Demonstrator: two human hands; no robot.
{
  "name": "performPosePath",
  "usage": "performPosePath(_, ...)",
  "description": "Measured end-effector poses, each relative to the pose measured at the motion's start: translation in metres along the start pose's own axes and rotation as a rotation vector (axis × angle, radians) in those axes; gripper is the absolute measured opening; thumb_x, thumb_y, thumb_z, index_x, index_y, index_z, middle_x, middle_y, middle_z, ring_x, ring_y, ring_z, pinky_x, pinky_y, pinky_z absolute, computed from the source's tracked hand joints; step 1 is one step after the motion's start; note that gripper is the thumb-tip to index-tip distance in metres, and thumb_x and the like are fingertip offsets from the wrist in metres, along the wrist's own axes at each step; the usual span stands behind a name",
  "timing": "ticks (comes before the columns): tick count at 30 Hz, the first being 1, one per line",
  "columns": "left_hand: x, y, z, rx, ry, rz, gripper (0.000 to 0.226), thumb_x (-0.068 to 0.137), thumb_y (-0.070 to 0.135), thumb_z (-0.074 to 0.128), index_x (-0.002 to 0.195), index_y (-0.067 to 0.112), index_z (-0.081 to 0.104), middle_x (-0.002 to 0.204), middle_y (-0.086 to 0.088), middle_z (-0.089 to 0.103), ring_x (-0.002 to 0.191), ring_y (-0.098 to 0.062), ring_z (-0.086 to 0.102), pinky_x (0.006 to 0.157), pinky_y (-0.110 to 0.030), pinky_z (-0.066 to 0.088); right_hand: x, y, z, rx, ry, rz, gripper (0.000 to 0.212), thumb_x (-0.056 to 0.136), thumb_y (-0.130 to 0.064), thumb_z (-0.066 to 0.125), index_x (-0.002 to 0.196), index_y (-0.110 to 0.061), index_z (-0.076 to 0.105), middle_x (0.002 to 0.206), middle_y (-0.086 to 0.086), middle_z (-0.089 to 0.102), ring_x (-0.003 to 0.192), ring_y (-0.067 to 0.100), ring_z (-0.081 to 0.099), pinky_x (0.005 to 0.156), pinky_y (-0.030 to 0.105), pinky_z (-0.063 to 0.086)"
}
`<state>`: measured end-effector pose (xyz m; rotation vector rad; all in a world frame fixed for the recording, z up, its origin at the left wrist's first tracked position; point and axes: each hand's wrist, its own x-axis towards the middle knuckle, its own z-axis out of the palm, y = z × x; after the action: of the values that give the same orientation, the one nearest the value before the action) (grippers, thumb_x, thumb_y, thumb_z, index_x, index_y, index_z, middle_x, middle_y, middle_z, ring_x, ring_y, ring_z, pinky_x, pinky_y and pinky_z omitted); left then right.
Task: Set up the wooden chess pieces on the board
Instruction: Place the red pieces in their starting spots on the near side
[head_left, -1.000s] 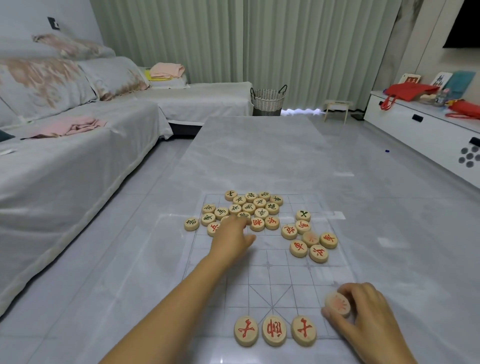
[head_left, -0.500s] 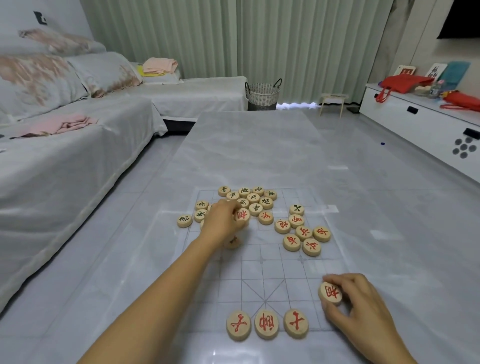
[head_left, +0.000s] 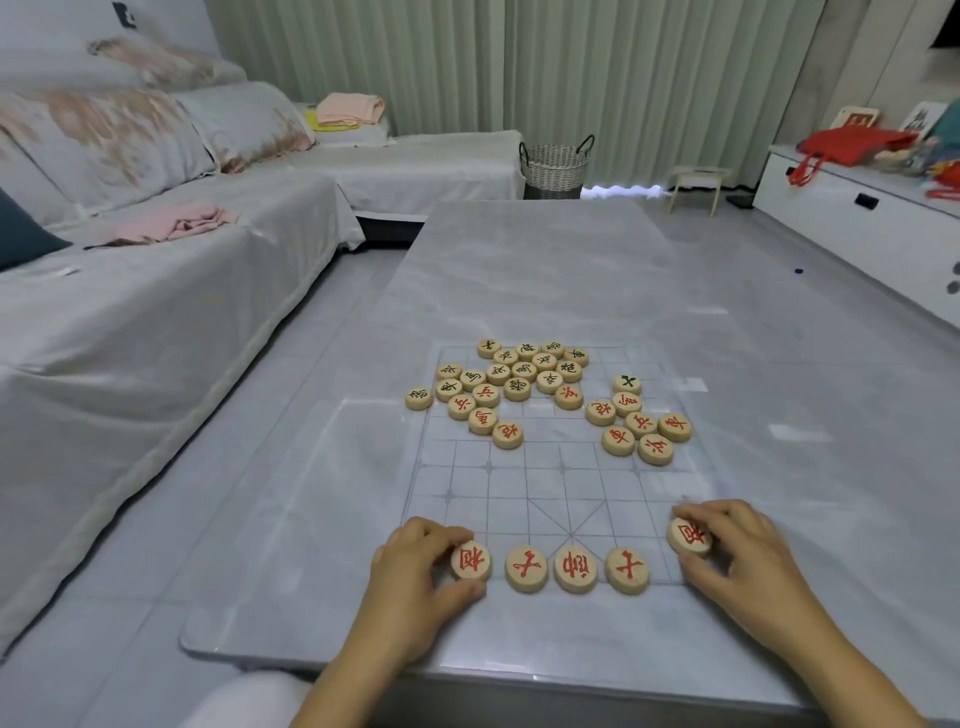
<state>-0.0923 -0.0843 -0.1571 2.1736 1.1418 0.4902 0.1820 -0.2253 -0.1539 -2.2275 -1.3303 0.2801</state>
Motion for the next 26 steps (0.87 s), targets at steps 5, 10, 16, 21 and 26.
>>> performPosePath(5,0.0,0.0,0.001,0.004,0.018,0.021,0.062,0.067,0.04,0.077,0.122,0.034,0.049,0.095,0.027,0.04,0.1,-0.009,0.047,0.096,-0.029,0.04,-0.018,0.002,0.004,-0.027,0.038,-0.003,0.046,0.08,-0.018,0.067,0.125,-0.022,0.053,0.114,-0.009,0.046,0.112,0.017,0.04,0.093,0.028,0.028)
performPosePath(10,0.0,-0.003,0.004,0.004,0.033,0.026,0.05,0.068,0.038,0.077,0.113,0.034,0.054,0.097,0.022,0.045,0.099,-0.008,0.048,0.094,-0.028,0.04,-0.018,0.0,0.003,-0.06,0.061,0.04,0.045,0.08,-0.028,0.068,0.122,-0.021,0.055,0.106,-0.007,0.044,0.1,0.01,0.033,0.086,0.027,0.028)
performPosePath(16,0.0,-0.009,0.005,0.002,0.034,0.031,0.041,0.073,0.034,0.075,0.11,0.031,0.058,0.103,0.013,0.052,0.099,-0.009,0.05,0.094,-0.034,0.045,-0.02,0.004,-0.003,0.023,-0.019,-0.013,0.042,0.084,-0.026,0.064,0.124,-0.027,0.053,0.105,-0.014,0.043,0.101,0.006,0.036,0.088,0.021,0.031)
performPosePath(21,-0.001,-0.009,0.005,0.008,0.022,0.022,0.042,0.073,0.034,0.074,0.111,0.032,0.056,0.104,0.014,0.052,0.1,-0.009,0.051,0.094,-0.035,0.045,-0.021,0.009,-0.007,0.045,-0.096,-0.043,0.044,0.083,-0.028,0.065,0.124,-0.033,0.051,0.103,-0.028,0.037,0.103,0.003,0.037,0.091,0.019,0.031)
performPosePath(26,-0.001,-0.009,0.006,0.008,0.017,0.028,0.046,0.071,0.035,0.075,0.112,0.036,0.053,0.102,0.022,0.048,0.101,-0.009,0.05,0.095,-0.035,0.045,-0.019,0.004,-0.003,0.025,-0.019,0.011,0.043,0.074,-0.041,0.071,0.112,-0.031,0.055,0.099,-0.018,0.044,0.1,0.006,0.042,0.086,0.021,0.037)
